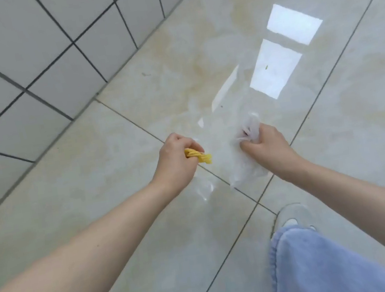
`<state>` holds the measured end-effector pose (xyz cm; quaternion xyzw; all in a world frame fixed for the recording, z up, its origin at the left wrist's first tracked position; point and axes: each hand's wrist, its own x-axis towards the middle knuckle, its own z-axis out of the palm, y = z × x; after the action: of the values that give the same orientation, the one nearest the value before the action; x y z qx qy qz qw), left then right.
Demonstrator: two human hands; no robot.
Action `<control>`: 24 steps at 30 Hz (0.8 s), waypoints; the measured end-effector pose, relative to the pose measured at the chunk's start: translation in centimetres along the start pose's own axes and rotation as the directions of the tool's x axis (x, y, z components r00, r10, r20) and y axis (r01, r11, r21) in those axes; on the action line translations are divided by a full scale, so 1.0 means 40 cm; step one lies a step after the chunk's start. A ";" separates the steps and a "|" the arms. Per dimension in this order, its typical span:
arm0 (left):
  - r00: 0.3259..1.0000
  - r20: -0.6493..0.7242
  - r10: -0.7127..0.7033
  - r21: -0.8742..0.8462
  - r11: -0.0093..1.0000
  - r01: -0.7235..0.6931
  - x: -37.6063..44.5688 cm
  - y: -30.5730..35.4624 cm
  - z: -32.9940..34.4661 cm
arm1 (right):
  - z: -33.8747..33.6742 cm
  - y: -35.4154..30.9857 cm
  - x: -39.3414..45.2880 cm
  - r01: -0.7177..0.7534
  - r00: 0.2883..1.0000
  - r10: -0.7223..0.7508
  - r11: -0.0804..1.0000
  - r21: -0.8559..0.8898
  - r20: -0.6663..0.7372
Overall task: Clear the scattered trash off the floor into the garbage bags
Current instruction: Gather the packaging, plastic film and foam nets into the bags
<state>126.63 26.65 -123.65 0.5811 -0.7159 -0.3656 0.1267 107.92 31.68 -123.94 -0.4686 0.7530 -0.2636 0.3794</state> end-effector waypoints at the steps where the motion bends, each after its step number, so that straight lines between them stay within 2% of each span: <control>1: 0.999 -0.024 -0.031 0.003 1.000 0.031 -0.017 -0.015 -0.047 | 0.014 -0.031 -0.001 0.044 0.998 -0.043 0.999 -0.025 0.050; 6: 0.982 -0.151 -0.109 -0.017 0.994 0.108 -0.129 -0.096 -0.286 | 0.118 -0.209 -0.014 0.191 0.962 -0.192 0.981 0.023 0.195; 12: 0.909 -0.344 -0.234 -0.087 0.972 0.217 -0.327 -0.199 -0.518 | 0.308 -0.457 -0.101 0.325 0.866 -0.347 0.938 0.122 0.360; 16: 0.822 -0.477 -0.311 -0.128 0.950 0.285 -0.457 -0.266 -0.635 | 0.419 -0.598 -0.193 0.353 0.774 -0.393 0.919 0.177 0.496; 19: 0.735 -0.575 -0.360 -0.166 0.931 0.326 -0.547 -0.312 -0.704 | 0.488 -0.679 -0.257 0.305 0.721 -0.393 0.920 0.248 0.570; 24: 0.605 -0.662 -0.443 -0.272 0.894 0.357 -0.674 -0.368 -0.775 | 0.568 -0.763 -0.333 0.241 0.692 -0.366 0.930 0.278 0.623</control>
<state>164.18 39.10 -105.25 0.8129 -0.4411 -0.1722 0.3389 145.58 29.92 -109.66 -0.6145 0.4537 -0.2031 0.6126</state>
